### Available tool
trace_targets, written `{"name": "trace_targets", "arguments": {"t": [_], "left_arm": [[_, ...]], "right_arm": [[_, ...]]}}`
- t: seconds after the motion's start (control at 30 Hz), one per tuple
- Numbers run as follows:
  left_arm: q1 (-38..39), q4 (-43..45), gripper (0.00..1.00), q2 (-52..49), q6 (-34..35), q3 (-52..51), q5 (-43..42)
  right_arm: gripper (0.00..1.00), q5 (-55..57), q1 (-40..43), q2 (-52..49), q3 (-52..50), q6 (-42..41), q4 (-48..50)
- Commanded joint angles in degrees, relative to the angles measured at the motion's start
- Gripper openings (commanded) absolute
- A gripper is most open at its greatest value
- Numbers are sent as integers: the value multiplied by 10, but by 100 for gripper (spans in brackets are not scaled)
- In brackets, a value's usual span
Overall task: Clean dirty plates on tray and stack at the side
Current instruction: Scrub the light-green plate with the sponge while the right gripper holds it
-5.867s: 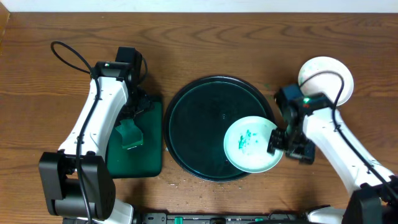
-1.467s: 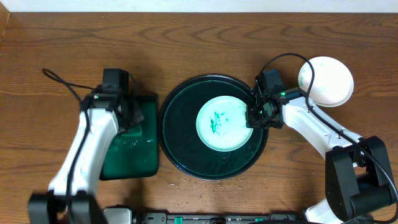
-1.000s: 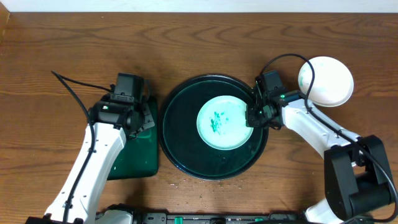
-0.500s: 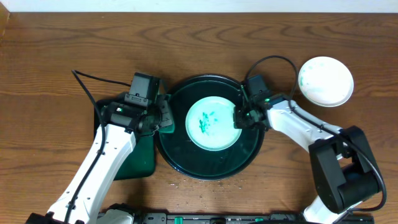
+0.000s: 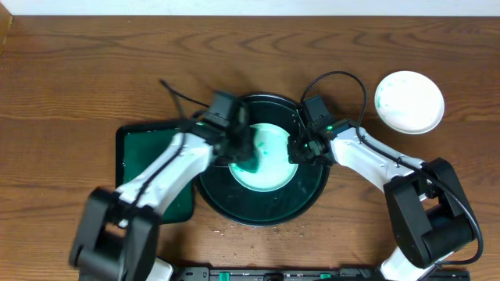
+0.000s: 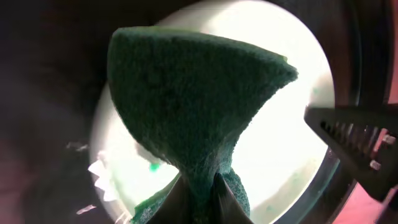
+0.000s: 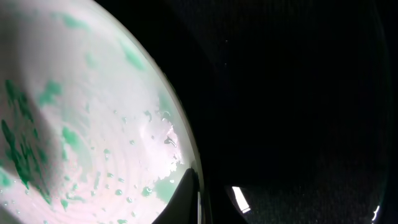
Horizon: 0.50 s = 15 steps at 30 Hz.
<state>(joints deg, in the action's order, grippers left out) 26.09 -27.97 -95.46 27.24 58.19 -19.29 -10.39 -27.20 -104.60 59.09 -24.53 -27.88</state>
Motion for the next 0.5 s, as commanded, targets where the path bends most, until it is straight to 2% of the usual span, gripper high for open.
{"name": "trace_targets", "arguments": {"t": [0.0, 0.17, 0.3, 0.4, 0.47], "left_arm": [[37, 23, 7, -39, 26, -1, -37], [75, 44, 7, -97, 82, -1, -42], [86, 63, 7, -121, 87, -1, -78], [82, 63, 7, -120, 92, -1, -58], [72, 50, 7, -120, 115, -1, -15]], "right_arm": [[1, -36, -21, -24, -11, -3, -13], [1, -36, -21, -24, -11, -4, -20], [1, -36, -21, -24, -11, -7, -20], [1, -36, -21, -24, -11, -7, -21], [1, -36, -21, -24, -11, -7, -21]]}}
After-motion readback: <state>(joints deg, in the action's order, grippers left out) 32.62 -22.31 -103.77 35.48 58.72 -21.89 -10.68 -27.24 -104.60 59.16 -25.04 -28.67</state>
